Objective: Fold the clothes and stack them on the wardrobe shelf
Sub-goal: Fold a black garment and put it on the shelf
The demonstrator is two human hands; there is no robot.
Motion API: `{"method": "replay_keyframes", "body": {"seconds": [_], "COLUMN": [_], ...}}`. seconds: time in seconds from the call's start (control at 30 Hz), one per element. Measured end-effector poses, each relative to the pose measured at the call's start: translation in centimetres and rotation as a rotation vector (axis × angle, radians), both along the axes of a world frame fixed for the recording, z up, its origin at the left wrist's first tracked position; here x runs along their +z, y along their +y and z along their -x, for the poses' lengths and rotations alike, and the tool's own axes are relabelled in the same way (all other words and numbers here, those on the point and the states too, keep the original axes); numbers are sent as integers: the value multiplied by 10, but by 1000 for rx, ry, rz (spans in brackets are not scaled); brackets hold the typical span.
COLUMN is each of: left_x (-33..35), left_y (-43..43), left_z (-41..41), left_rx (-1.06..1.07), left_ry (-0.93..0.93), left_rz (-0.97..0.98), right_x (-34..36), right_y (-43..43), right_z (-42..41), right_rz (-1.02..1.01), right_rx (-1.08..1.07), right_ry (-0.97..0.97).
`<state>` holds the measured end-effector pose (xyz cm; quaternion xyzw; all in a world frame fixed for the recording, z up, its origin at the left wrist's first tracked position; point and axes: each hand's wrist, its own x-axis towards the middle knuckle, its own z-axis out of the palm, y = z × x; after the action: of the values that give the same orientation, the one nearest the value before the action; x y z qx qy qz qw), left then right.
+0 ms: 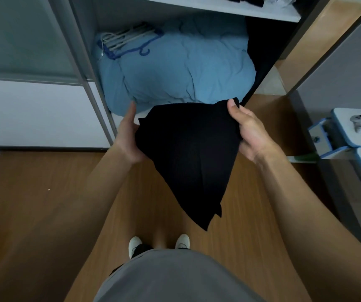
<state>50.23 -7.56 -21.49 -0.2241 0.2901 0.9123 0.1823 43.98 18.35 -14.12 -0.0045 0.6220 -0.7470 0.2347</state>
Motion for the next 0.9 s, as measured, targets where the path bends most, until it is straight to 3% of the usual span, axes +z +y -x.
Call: {"method": "replay_keyframes", "body": {"seconds": [0.1,0.17,0.27,0.37,0.47,0.6,0.67,0.73,0.83,0.9], "left_x": [17,22,35,48,58,65,68,71,76,77], "left_y": [5,3,2,0,-11,-24,-27,-30,-36,-36], "left_z": [14,24,33,38,42,49,50,48,40,36], "left_rx": [-72,12,45,-80,-263,-198,-104,-28,-38,-65], "left_ry": [15,124,276,334,319,291,259,243,269,280], "left_rz": [264,413,383,570,826,1030,1029,898,635,618], "right_x": [1,-4,-12,-17,-17,-17,-18,-19,-16,-16], "right_y": [8,14,19,16,7,-12,-21,-25,-22,-18], "right_z": [2,2,2,0,-1,1,3,7,11,13], "right_rz": [-8,-33,-67,-53,-138,-243,-301,-372,-404,-358], "right_rx": [-6,-79,-128,-103,-77,-188,-254,-319,-330,-298], "right_ry": [-8,-22,-35,-21,104,210,253,325,367,394]}}
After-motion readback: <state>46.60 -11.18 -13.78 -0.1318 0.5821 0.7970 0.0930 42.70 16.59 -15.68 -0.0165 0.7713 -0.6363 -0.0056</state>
